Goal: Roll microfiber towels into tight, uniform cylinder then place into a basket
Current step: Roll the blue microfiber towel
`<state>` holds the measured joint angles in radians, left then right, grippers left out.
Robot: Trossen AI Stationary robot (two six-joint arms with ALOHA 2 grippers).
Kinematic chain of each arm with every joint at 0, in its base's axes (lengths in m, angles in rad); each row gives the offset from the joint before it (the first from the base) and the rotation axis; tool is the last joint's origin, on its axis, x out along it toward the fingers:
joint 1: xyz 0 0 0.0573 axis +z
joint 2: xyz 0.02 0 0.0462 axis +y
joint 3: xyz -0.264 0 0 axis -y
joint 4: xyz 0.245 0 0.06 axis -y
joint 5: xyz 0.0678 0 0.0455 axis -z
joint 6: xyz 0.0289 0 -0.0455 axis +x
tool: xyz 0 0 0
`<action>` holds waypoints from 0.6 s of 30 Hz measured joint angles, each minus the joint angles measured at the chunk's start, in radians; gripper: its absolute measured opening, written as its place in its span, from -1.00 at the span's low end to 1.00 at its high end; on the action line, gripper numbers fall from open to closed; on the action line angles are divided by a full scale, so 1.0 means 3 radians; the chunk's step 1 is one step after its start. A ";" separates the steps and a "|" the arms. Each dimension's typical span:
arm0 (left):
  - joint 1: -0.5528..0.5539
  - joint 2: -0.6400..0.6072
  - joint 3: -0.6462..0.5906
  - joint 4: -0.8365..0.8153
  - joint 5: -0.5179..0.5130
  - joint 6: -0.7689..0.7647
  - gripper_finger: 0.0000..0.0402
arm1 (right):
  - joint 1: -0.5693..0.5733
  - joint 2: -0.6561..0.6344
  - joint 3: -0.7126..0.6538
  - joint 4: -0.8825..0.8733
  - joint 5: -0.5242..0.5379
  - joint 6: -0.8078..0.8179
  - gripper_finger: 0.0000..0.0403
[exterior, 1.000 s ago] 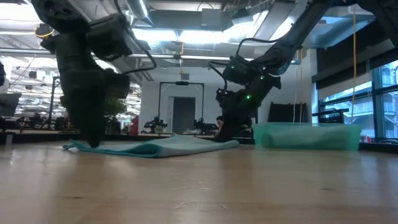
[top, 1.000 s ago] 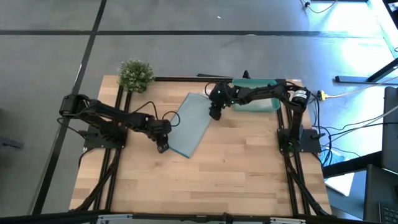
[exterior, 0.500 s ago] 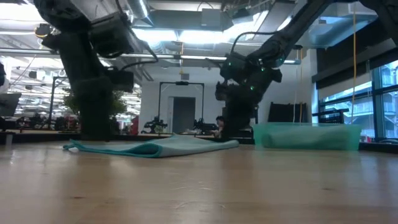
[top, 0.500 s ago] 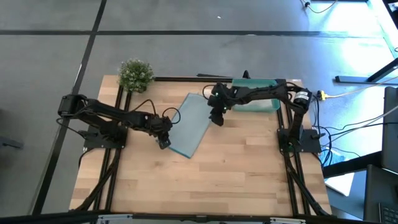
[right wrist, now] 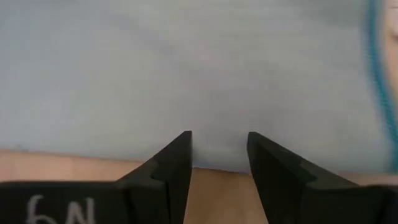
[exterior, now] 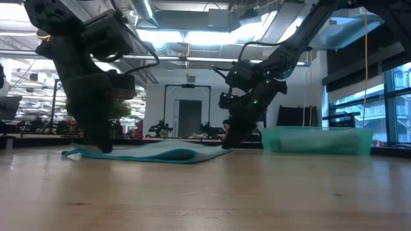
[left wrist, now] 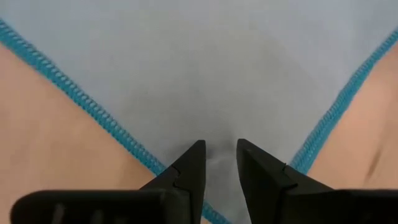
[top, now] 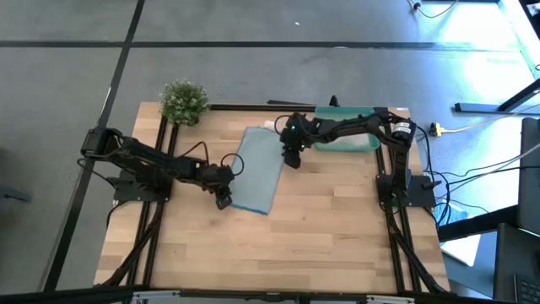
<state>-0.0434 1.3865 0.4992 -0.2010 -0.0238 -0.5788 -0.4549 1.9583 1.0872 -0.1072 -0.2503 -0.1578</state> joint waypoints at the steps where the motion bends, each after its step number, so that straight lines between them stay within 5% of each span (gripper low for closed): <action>1: -0.0034 0.0001 -0.0001 0.0018 0.0011 -0.0045 -0.57 | -0.0011 0.0002 0.0000 0.0042 0.0010 -0.0005 -0.22; 8: -0.0196 0.0005 -0.0008 0.0122 0.0040 -0.0170 -0.57 | -0.0077 0.0004 0.0012 0.0156 0.0086 -0.0005 -0.22; 14: -0.0063 -0.0182 0.0038 0.0019 0.0012 -0.0318 -0.57 | -0.0065 -0.0060 0.0407 -0.0513 0.0051 0.0030 -0.22; 18: -0.0017 -0.0325 0.0061 0.0037 -0.0155 -0.0194 -0.57 | 0.0011 -0.0064 0.0631 -0.0918 -0.0387 -0.0198 -0.22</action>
<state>-0.0485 1.2889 0.5175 -0.1899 -0.0703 -0.6369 -0.4514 1.9392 1.2766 -0.3826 -0.3664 -0.2172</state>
